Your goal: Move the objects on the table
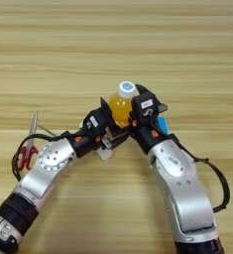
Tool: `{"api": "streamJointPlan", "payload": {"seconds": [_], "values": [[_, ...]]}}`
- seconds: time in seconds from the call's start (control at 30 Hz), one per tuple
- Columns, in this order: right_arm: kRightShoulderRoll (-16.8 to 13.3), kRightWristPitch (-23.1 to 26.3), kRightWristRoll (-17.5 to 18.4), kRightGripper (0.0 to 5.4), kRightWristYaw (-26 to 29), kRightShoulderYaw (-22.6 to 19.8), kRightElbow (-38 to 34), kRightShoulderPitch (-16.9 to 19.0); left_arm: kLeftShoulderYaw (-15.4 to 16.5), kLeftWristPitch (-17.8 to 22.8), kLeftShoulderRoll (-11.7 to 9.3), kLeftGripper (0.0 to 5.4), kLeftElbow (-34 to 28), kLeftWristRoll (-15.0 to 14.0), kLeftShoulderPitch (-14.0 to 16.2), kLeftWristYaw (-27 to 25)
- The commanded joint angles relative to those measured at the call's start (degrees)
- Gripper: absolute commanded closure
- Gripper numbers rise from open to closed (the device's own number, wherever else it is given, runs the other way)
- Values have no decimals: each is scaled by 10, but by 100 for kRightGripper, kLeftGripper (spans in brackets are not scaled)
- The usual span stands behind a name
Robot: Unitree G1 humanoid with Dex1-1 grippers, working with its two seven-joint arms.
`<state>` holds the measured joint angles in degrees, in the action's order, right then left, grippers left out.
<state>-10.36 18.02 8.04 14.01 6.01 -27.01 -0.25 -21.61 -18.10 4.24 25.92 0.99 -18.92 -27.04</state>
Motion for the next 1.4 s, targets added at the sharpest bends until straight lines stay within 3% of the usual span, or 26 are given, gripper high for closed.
{"api": "streamJointPlan", "payload": {"seconds": [0.03,0.23,0.47,0.87,1.17,1.4], "values": [[1,-8,0,0,8,10,0,-7,3,-2,10,197,-1,1,-10,1],[-1,-15,3,0,15,13,-5,-5,16,-2,11,197,7,-2,-18,9],[0,-57,23,0,43,28,-38,4,41,-8,11,198,25,-3,-33,20],[5,-87,44,0,51,18,-52,8,77,-18,7,199,44,-8,-56,42],[22,-126,36,0,0,-48,-32,-17,149,-13,-19,199,6,-22,-68,88],[13,-140,-23,0,-73,-107,55,-44,207,11,-41,199,-27,-31,-45,147]]}}
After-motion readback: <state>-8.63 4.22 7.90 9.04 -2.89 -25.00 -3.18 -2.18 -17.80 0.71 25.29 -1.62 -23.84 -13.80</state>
